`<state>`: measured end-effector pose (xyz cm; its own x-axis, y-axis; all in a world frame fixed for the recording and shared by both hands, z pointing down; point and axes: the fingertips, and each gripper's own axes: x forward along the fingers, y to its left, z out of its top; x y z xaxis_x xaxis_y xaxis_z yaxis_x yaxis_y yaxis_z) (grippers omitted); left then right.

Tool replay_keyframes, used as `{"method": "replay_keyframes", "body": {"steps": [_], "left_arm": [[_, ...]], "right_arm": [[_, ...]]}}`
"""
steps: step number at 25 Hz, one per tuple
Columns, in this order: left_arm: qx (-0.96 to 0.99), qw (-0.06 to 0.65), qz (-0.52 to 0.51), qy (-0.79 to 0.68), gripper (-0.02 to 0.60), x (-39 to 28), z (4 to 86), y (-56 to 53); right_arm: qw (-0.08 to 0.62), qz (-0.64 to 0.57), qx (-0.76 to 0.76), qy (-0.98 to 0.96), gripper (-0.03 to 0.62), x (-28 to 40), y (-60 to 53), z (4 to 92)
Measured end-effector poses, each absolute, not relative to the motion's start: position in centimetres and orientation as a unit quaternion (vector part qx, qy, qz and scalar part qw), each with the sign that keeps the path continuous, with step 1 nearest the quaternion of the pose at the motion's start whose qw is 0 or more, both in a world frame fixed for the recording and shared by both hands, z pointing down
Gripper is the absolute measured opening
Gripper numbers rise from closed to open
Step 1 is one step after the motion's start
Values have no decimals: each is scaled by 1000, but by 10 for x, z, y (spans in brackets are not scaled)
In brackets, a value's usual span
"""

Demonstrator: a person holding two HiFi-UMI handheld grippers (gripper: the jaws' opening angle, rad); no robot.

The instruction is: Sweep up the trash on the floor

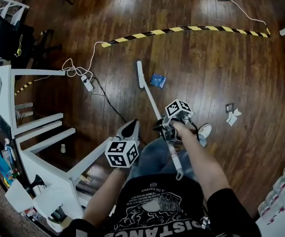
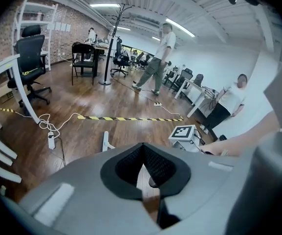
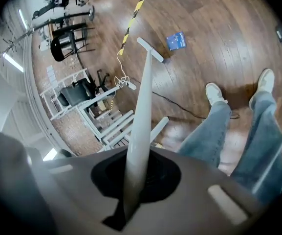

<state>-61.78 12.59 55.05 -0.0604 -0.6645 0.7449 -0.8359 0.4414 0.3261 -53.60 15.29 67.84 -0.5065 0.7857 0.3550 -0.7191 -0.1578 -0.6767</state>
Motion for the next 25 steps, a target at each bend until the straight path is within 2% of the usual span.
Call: {"method": "replay_keyframes", "body": {"steps": [6,12,18,25], "left_arm": [[552,444,102,-699,5,-617,550,112],[568,441,111,-686,5,-610,553,106],[587,442,126,-667,5,-576,557,101],[609,439,142,-645,5,-516,557,91]], "right_arm": [[467,791,16,-396,0,-520,141,690],[470,788,58,-393,0,-470,152,708],[580,691,64,-427,0,-396,157,720],[673,573,64,-463,0,-302,140,727]]}}
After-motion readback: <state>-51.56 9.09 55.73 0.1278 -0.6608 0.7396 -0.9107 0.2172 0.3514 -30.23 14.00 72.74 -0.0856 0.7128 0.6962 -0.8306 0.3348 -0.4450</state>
